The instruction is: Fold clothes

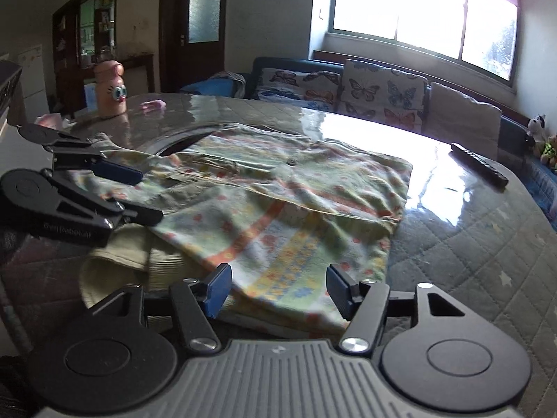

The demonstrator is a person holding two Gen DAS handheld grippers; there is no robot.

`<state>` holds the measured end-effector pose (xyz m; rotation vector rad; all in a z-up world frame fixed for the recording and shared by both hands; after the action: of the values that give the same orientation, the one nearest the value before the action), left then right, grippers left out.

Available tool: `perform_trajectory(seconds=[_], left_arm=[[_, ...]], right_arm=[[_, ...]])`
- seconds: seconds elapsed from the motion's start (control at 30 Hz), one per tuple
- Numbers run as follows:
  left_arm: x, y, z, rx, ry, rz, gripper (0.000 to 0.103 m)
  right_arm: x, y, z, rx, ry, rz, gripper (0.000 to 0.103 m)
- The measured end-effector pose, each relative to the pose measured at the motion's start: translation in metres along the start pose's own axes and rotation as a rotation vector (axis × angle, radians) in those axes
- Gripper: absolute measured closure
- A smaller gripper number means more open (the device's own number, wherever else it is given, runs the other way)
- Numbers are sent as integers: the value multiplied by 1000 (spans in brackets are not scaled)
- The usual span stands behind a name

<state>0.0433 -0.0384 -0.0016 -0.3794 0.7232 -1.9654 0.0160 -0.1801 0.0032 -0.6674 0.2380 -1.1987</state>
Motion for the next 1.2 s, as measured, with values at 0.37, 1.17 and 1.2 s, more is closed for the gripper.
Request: perform_trajectory(seconds=[0.37, 1.17, 1.2], left_arm=[[6, -14, -12, 22, 3, 16, 26], [-191, -61, -53, 43, -477, 496, 22], [-201, -64, -56, 43, -496, 523, 23]], right_arm=[[-16, -4, 5, 15, -63, 15, 30], [-44, 55, 21, -28, 16, 103, 10], [-44, 55, 21, -30, 16, 104, 10]])
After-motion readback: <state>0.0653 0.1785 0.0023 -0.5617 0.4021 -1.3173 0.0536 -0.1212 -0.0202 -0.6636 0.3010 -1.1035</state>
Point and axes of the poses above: each gripper's, at about its wrist camera, not at the fingertips, and y roughly the way its jaws point, x to its right, z to its top, the point moved 2 cm from there along y, roughly the way its jaws point, and after that the axes turned 12 degrees about -z, right-handed, at the moved point
